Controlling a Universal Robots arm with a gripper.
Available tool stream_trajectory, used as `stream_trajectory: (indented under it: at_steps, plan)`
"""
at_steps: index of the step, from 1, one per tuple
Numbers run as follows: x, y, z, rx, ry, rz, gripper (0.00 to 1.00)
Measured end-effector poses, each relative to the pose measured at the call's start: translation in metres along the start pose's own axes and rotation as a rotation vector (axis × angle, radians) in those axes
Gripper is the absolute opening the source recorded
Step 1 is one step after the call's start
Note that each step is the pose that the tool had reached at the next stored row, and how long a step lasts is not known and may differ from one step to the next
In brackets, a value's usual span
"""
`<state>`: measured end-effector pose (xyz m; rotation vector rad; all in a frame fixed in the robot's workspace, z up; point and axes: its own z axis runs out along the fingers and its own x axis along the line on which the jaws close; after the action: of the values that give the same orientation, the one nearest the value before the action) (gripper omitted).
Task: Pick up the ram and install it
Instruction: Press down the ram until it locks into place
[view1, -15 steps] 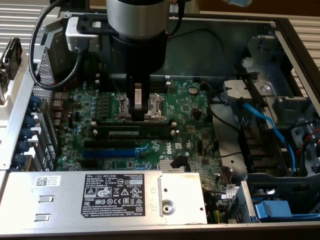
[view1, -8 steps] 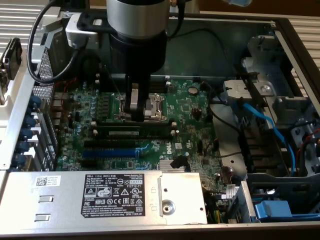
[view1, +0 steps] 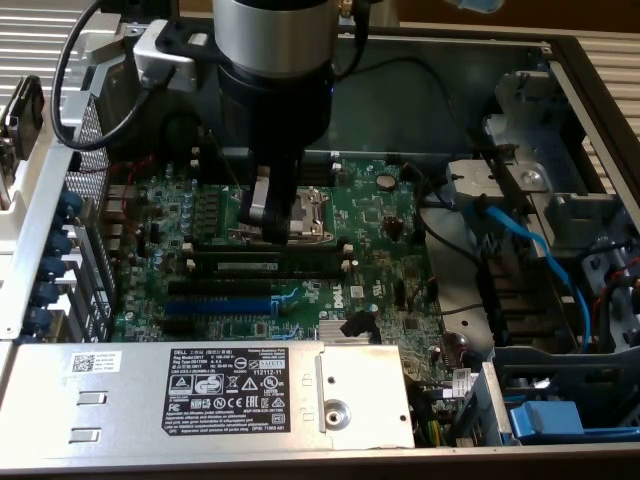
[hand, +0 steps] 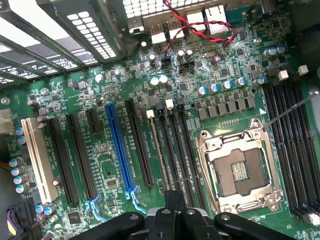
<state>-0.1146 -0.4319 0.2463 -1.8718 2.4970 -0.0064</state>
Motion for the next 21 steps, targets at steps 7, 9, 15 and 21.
stream_trajectory:
  at_steps: [7, 9, 15, 21]
  plan:
    - [0.0, 0.0, 0.0001, 0.0016, 0.0018, 0.112, 0.1]
    - [0.0, 0.0, 0.0001, 0.0017, 0.0012, 0.137, 0.1]
    - [0.0, 0.0, 0.0002, 0.001, -0.0023, 0.204, 0.1]
    - [0.0, 0.0, 0.0001, 0.002, -0.0018, 0.287, 0.1]
